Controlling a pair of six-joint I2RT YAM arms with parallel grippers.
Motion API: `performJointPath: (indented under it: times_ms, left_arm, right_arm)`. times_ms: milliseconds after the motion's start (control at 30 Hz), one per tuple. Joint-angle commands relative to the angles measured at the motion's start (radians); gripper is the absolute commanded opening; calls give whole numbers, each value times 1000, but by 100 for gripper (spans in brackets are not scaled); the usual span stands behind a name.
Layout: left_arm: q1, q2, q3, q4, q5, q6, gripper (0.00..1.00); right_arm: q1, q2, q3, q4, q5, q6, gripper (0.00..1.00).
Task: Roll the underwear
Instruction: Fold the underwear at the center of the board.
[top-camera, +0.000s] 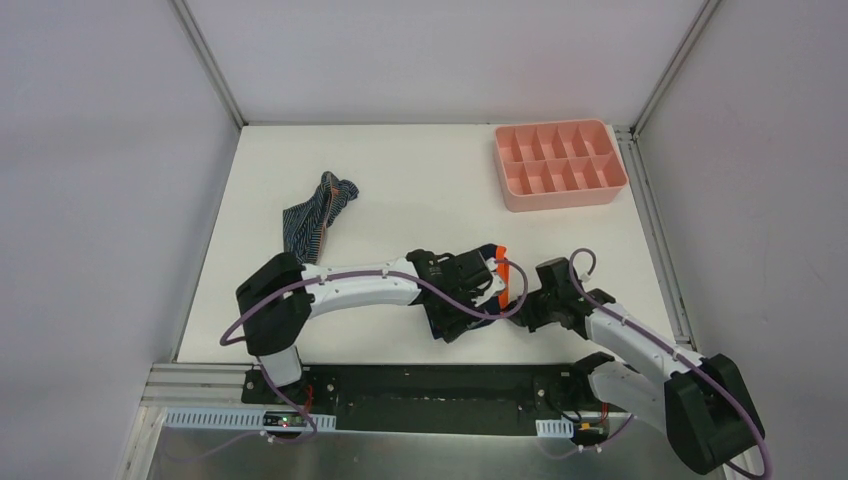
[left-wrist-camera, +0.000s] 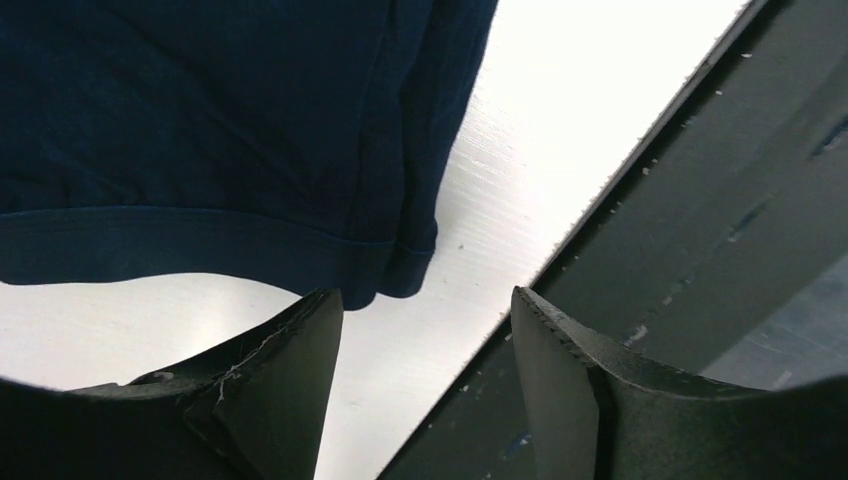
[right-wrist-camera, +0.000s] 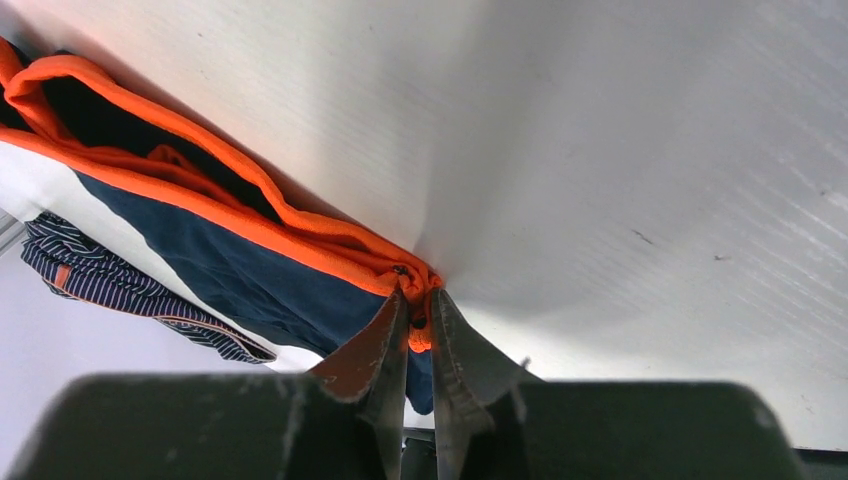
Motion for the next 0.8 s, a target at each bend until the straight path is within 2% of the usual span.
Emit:
performJointPath:
  times_ms: [0,367,567,667,700,767]
  left_arm:
    - [-41,12,-19,47,-151,32,62]
    - [-65,86,-64,121,-296,71,55]
    - [-65,125,-57,129,-314,89,44]
    - [-66,127,-54,128,-293,89,35]
    - [-66,123,-55,127,-282,101,28]
    - [-65,117,-49,117,-248,120,7]
  right_arm:
    - [-12,27,21,-34,17,-35,14]
    - [-31,60,42,-26,14,-55,14]
    - [-38,80,53,-33,20,-76,13]
    - [-40,89,70,-46,29,-101,12]
    - [-41,91,77,-53,31,-111,9]
    - [-41,88,97,-76,39,-129,4]
